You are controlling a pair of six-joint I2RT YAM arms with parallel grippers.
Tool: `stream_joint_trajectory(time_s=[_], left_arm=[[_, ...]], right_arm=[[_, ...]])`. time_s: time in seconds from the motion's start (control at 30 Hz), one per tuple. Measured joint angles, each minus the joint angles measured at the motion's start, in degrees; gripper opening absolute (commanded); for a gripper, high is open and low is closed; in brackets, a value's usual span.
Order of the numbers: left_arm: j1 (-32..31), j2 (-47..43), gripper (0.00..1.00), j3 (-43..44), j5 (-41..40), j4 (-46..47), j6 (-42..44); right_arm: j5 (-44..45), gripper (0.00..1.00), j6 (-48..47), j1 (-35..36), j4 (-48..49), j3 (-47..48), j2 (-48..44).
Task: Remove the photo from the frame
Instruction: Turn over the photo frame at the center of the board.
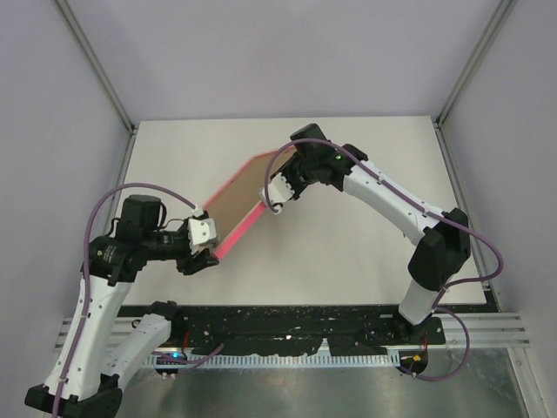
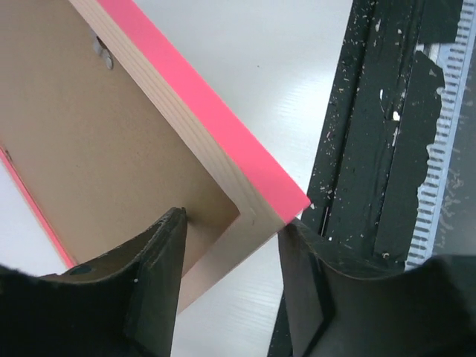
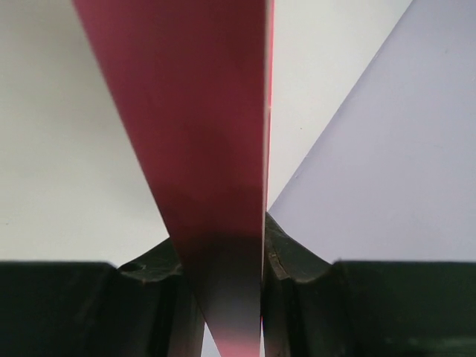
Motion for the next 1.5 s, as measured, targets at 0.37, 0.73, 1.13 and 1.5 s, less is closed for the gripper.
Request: stream_joint_trajectory(time_s=[0.37, 0.73, 1.13, 1.5], left_arm=[[0.8, 0.3, 0.87, 0.1, -4.3, 3.5, -7.3], [0.9, 3.1, 1.00, 13.7, -8.8, 4.7, -12.8], [-4.9, 6.5, 1.00, 18.3, -12.9, 6.6, -13.7], [-23.4, 16.0, 1.00, 18.6, -37.6, 7.3, -13.7]], right_arm=[[3.1, 0.13, 2.9, 1.3, -3.3, 0.2, 0.0], [1.8, 0.11, 7.6, 1.3, -5.6, 2.7, 0.0], [1.9, 0.09, 6.4, 2.4, -6.5, 3.2, 0.0], [2.2, 0.08, 9.3, 2.4, -7.7, 5.6, 0.4]])
